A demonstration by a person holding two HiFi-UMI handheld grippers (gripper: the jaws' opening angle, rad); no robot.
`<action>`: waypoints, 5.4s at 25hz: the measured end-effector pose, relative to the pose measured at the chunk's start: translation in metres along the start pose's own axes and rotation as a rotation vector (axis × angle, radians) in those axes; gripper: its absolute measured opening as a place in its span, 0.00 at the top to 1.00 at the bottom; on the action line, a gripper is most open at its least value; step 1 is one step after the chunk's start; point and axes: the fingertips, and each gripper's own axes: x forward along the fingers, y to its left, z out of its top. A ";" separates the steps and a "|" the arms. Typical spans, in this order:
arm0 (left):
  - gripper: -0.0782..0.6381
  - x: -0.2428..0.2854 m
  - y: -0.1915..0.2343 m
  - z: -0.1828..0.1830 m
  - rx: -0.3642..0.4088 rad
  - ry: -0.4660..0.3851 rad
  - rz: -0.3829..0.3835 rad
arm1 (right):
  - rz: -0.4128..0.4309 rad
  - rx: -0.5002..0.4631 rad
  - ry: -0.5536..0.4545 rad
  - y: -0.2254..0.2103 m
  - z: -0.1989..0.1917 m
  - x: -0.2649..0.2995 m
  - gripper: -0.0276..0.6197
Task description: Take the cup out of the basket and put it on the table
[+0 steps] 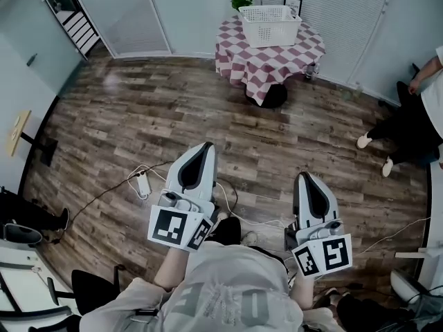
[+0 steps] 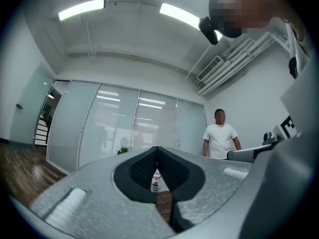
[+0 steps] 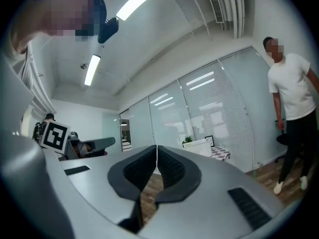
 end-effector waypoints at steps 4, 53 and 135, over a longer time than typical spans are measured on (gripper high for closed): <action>0.88 0.006 -0.001 0.001 0.006 0.002 0.010 | -0.082 -0.040 0.048 -0.014 -0.008 0.004 0.94; 0.88 0.535 0.231 -0.077 -0.057 0.010 0.011 | -0.208 -0.062 0.072 -0.305 -0.014 0.498 0.94; 0.88 0.934 0.407 -0.193 -0.121 0.151 0.114 | 0.547 -0.279 1.239 -0.532 -0.286 0.969 0.47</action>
